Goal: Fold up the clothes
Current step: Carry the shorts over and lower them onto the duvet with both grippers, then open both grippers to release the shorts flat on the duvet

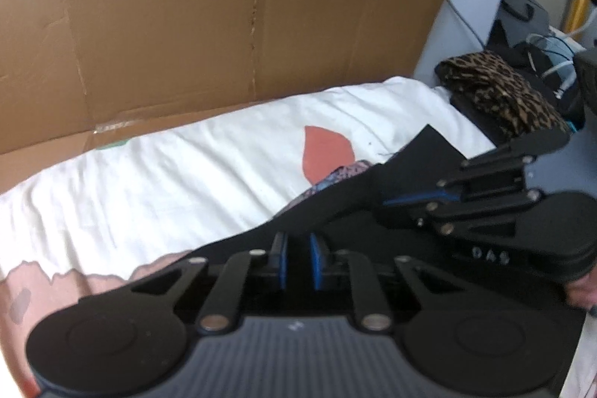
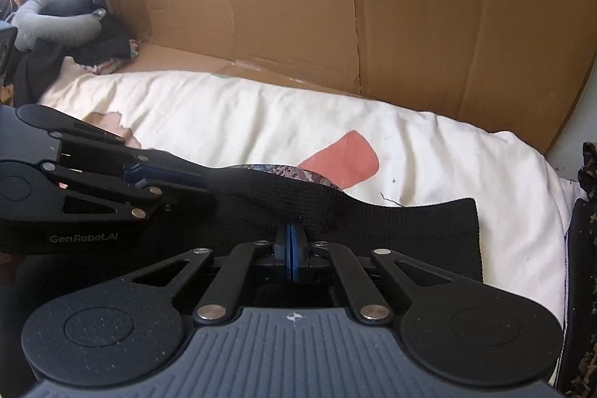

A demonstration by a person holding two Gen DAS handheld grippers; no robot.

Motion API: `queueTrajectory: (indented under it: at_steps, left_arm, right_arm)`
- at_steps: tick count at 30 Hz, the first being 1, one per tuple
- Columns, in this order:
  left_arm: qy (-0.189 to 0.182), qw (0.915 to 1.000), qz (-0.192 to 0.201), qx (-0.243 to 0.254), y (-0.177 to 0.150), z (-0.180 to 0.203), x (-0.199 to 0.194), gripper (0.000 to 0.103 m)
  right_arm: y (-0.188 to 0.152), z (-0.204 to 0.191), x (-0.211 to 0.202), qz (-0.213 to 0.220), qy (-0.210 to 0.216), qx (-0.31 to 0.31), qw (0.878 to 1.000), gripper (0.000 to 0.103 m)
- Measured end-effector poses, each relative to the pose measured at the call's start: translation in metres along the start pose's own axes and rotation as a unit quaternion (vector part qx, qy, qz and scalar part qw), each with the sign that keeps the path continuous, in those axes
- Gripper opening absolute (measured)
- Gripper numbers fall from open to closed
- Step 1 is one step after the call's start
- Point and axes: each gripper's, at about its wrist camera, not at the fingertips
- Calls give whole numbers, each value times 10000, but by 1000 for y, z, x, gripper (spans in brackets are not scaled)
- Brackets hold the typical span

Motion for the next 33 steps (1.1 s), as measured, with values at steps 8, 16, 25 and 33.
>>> queueTrajectory:
  at_steps: [8, 16, 25, 33]
  left_arm:
    - [152, 9988, -124, -438, 14, -3, -9, 16]
    - [142, 9993, 148, -312, 36, 11, -49, 59]
    - [277, 9994, -141, -154, 13, 18, -92, 60]
    - [202, 9993, -151, -266, 13, 21, -119, 60]
  right_arm:
    - [15, -2, -14, 62, -134, 248, 9996, 6]
    - [37, 13, -74, 675, -163, 482, 9964, 10]
    - [20, 11, -125, 787, -190, 370, 9960, 30]
    - [10, 14, -161, 933, -336, 473, 9940, 30]
Point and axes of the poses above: each gripper's, at about its wrist camera, not at the fingertips, and x roughly the way its jaws point, z to its right, y to its top, and after that the axes turned 14 degrees about z, right-handed
